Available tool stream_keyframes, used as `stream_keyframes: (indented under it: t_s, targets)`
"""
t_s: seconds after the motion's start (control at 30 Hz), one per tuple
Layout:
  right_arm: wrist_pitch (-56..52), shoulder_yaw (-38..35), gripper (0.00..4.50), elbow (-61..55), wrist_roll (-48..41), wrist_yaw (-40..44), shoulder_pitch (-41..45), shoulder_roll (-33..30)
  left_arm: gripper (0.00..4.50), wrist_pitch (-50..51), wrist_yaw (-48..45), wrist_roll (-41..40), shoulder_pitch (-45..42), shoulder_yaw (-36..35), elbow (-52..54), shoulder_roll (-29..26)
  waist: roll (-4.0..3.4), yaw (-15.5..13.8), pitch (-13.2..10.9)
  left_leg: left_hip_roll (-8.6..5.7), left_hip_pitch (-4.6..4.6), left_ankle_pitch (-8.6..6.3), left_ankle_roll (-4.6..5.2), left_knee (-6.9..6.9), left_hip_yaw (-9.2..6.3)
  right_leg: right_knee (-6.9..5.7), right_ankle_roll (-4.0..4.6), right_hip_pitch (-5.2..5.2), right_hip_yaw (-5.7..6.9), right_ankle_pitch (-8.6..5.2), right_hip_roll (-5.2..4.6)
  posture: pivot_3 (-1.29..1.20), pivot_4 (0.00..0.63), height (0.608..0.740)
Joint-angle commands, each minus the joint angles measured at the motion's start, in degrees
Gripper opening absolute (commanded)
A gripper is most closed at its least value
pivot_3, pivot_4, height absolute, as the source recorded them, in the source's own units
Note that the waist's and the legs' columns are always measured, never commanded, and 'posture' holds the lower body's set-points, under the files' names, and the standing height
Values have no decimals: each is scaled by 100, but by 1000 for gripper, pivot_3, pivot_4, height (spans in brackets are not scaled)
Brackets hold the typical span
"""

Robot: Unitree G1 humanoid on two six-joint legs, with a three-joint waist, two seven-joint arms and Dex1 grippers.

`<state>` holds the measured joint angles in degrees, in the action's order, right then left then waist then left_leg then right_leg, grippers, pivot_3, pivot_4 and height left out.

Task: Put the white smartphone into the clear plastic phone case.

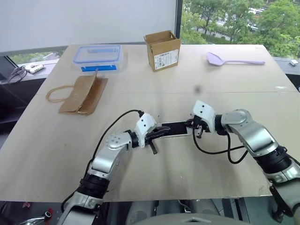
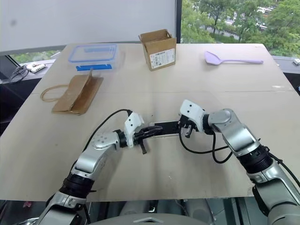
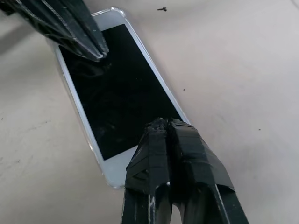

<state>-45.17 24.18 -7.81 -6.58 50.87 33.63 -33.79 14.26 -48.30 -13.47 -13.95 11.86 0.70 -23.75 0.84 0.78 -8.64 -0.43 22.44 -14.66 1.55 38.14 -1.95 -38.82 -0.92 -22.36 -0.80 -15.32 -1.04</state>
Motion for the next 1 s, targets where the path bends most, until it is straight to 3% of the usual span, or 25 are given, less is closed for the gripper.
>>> stream_keyframes:
  t_s: [0.03, 0.17, 0.7, 0.87, 0.93, 1.0]
  targets:
    - [-620, 646, 0, 575, 187, 190, -191, -43, 40, 111, 63, 92, 129, 53, 85, -15, 4, -3, 8, 1, -11, 0, 0, -1, -2, 3, 1, 13, 2, -1, 0, 0, 150, 740]
    - [-686, 909, 0, 725, 234, 354, -207, -76, 40, 159, 116, 90, 205, 40, 180, 4, 12, -2, 49, 3, -71, -2, 1, -41, -3, 45, 21, 68, 1, -14, -8, 0, 150, 740]
    - [-360, 977, 0, 1625, 527, 195, -474, 274, 40, 290, 157, 139, 187, 58, 235, 46, 22, -10, 267, 7, -74, -3, 1, -105, -3, 96, 35, 69, -1, -20, -22, 0, 150, 740]
    - [539, 125, 0, 356, 25, 393, -1027, 22, 40, 294, 144, 156, 161, 66, 206, 45, 34, -44, 259, 6, -67, -4, 1, -108, -2, 110, 40, 67, 6, -24, -32, 0, 150, 740]
    - [520, -34, 0, -150, -197, 659, -1241, -189, 40, 291, 133, 154, 156, 61, 190, 36, -26, -52, 220, 6, -51, -7, 6, -108, -1, 127, 39, 63, 10, -23, -36, 0, 150, 740]
    - [424, -42, 0, -387, -234, 692, -1334, -318, 40, 281, 122, 152, 163, 51, 169, 21, -37, -44, 207, 3, -42, -11, 17, -109, 9, 130, 35, 55, 9, -22, -41, 0, 150, 740]
